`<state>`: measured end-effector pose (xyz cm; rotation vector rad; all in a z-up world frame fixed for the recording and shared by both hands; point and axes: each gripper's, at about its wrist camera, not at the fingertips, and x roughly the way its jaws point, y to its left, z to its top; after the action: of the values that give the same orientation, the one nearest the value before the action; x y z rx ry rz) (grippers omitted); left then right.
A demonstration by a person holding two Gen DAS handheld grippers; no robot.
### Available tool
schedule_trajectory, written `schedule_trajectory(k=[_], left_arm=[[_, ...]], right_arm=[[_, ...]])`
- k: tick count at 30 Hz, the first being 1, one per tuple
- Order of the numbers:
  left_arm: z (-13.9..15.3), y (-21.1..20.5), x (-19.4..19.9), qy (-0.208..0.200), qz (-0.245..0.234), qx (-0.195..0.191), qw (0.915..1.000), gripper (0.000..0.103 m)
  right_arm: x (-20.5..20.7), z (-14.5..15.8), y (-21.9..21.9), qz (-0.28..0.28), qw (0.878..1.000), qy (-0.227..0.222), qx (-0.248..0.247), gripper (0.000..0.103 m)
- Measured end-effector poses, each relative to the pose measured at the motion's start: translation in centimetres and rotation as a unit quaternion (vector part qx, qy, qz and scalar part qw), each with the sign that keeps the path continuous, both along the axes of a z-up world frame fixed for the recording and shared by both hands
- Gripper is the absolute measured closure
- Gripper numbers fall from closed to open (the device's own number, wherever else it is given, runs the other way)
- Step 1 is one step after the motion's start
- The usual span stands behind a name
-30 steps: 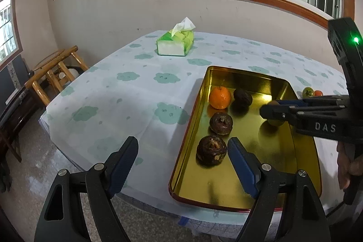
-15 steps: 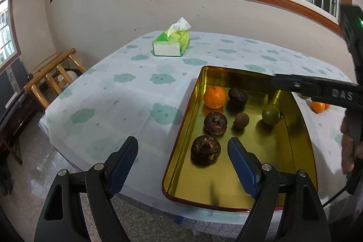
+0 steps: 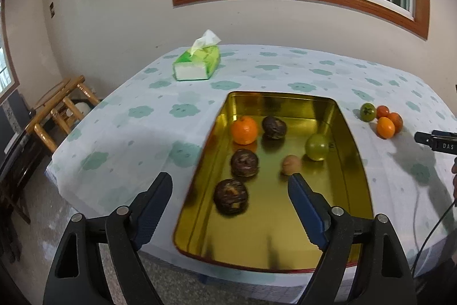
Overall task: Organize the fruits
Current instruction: 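Move both open grippers from the tray toward the remaining fruits, then grasp the large orange with the left gripper and lift it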
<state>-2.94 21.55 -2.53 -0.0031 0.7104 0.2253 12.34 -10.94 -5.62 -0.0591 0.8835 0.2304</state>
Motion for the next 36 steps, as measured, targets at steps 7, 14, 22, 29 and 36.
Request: schedule_trajectory(k=[7, 14, 22, 29, 36], left_arm=[[0.9, -3.3, 1.3, -0.001, -0.043, 0.015, 0.9990, 0.016], [2.1, -7.6, 3.8, 0.000, -0.116, -0.016, 0.9931, 0.016], [2.7, -14.2, 8.3, 0.012, -0.209, -0.054, 0.9763, 0.016], [0.7, -19.2, 13.4, 0.042, -0.261, -0.037, 0.9637, 0.016], [-2.0, -20.4, 17.5, 0.086, -0.273, -0.048, 0.9569, 0.025]], right_arm=[[0.8, -1.5, -6.7, -0.068, 0.997, 0.003, -0.036, 0.010], [1.7, -3.2, -10.5, -0.103, 0.994, 0.027, -0.027, 0.004], [1.6, -3.3, -10.9, -0.108, 0.993, 0.032, -0.031, 0.001], [1.4, -3.3, -11.1, -0.095, 0.995, 0.031, -0.024, 0.000], [1.3, -3.3, -11.3, -0.093, 0.995, 0.029, -0.010, 0.000]])
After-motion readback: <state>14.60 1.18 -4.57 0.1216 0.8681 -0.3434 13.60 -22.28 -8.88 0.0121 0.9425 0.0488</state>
